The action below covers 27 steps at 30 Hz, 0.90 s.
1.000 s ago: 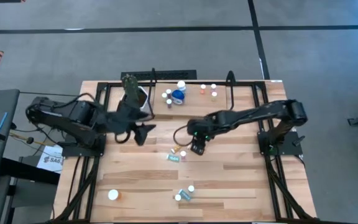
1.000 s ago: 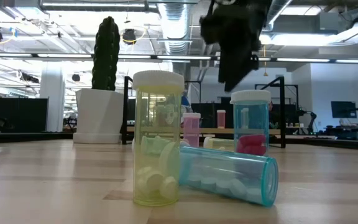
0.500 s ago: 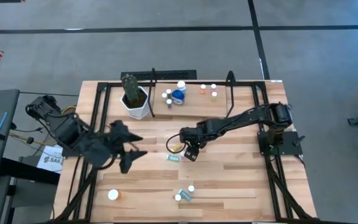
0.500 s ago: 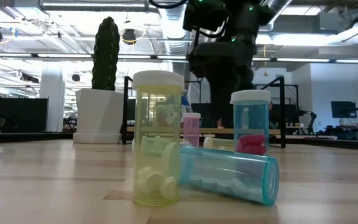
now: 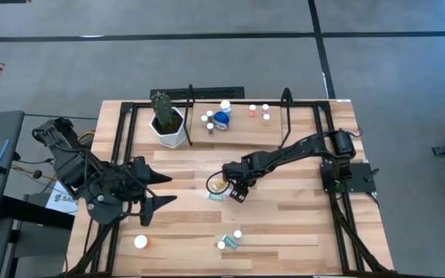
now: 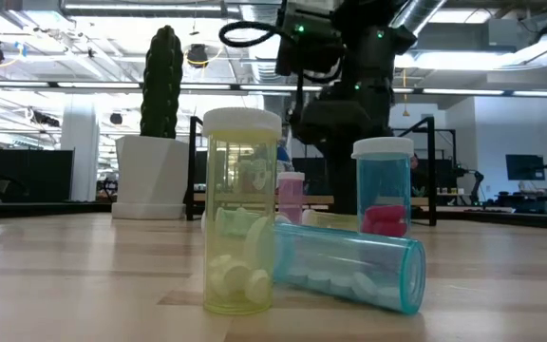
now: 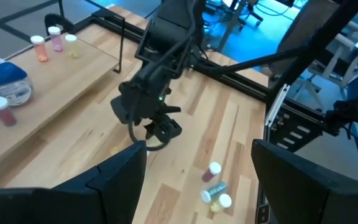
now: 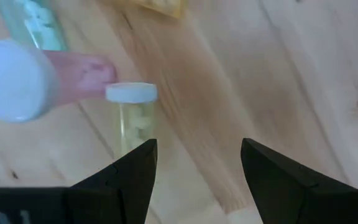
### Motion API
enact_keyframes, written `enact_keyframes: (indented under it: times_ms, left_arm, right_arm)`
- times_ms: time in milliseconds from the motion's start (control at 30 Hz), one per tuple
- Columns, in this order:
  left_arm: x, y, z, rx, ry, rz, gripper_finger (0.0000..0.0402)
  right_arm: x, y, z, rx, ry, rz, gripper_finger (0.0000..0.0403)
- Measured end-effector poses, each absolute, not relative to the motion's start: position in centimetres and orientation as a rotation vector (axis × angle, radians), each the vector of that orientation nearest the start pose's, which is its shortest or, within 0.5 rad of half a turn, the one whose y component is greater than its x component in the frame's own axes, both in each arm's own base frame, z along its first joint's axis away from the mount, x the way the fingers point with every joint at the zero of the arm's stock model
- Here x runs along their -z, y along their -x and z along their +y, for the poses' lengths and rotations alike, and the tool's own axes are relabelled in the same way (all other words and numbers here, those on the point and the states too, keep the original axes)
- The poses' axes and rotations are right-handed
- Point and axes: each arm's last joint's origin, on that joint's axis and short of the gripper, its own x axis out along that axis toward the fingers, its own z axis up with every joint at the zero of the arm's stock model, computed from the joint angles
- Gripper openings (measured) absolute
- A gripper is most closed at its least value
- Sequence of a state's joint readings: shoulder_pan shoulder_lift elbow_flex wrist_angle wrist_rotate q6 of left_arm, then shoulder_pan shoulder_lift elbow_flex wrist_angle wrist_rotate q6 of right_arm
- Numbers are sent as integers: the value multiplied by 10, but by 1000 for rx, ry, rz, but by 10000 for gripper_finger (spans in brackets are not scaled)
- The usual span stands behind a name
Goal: Pick and place medicine bottles onto shelf by color
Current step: Put the yellow pill bottle on the shelf
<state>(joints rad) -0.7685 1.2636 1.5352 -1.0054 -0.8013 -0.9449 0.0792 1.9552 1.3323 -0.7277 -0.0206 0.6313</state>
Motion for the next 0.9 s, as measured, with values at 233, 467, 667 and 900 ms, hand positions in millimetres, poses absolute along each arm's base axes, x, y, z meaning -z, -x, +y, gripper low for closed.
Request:
enact_keyframes:
  times_ms: [233, 467, 667, 900]
  left_arm:
    - [-419, -176, -141, -265, 389, 453, 276]
    - [-419, -176, -141, -273, 382, 451, 276]
    - [-419, -176, -141, -274, 382, 451, 276]
    - [-419, -176, -141, -274, 382, 451, 276]
  right_arm:
    - [-161, -372, 45, 323, -486, 1326, 254]
    - [-162, -371, 48, 351, -488, 1320, 254]
    - [-170, -368, 54, 353, -500, 1319, 254]
    - [-184, -373, 67, 344, -533, 1279, 254]
